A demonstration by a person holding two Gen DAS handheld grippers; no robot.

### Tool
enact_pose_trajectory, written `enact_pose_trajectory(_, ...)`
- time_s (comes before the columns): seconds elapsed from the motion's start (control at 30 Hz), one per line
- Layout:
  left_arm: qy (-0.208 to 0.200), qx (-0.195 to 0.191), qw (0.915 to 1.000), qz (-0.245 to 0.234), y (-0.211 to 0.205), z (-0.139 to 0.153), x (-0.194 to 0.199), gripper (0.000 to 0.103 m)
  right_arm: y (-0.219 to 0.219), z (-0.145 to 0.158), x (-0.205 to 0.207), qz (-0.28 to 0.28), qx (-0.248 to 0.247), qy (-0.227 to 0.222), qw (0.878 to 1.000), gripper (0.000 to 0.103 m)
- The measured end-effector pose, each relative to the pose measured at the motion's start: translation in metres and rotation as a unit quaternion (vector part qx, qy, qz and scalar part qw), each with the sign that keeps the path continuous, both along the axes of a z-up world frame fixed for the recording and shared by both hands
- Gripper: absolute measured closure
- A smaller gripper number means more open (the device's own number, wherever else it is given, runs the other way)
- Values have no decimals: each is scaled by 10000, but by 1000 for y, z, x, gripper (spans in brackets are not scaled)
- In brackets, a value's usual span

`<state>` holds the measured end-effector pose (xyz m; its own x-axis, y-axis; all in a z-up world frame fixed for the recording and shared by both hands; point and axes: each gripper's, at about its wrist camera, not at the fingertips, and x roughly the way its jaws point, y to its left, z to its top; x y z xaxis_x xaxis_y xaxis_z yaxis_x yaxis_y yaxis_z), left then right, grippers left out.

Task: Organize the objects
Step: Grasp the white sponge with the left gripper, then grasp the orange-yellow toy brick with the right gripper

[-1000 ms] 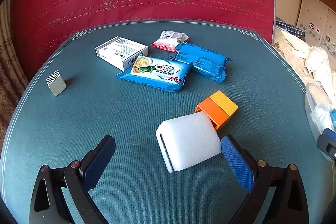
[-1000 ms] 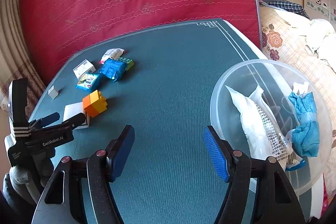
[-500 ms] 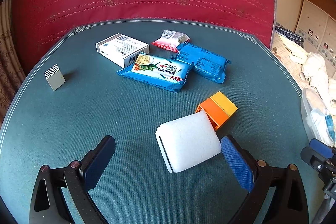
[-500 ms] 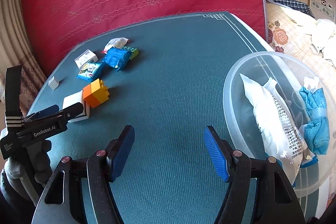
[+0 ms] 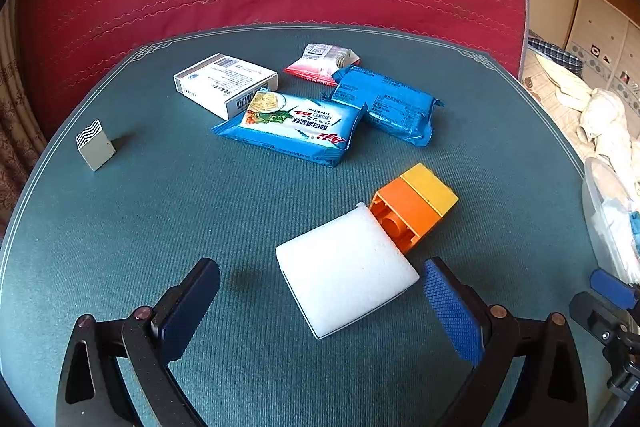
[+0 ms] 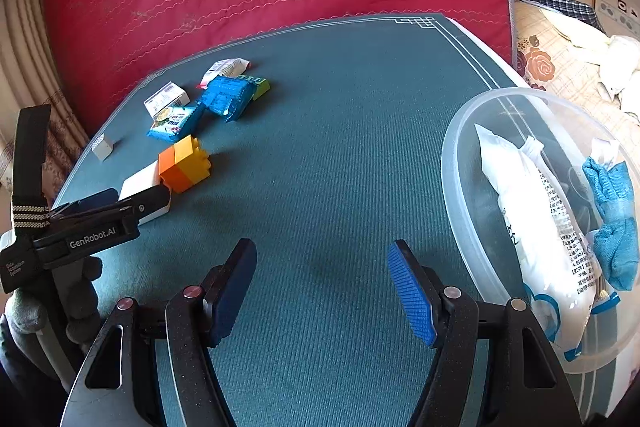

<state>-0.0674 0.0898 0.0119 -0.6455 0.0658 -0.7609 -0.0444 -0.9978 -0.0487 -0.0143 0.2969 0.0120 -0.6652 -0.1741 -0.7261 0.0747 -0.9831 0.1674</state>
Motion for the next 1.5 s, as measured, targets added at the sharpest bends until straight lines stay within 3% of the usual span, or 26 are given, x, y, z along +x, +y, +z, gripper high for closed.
enact_pose_trajectory(0.27,25,23,9996,-285,3,0,6,33,-8,-2,3,109,29,5,9999,33)
enact_pose_trajectory(0.43,164,-77,9996,-221,-2,8,13,38,-18,-7,2,247,-54,-81,9996,33)
enact_pose_trajectory(0.7,406,-233,9989,56,-35,22,24,39,-39,3,-11,533,-358,-114,9979,34)
enact_pose_trajectory(1.0,359,-276,9982,385,-69,17,26,39,-84,3,-42,801,-473,-218,9954,34)
enact_pose_trajectory(1.27,367,-431,9969,550,-71,12,23,39,-106,-2,-75,675,-612,-227,9956,33)
enact_pose_trajectory(1.5,302,-316,9964,725,-78,7,18,39,-125,-6,-94,653,-524,-198,9963,33)
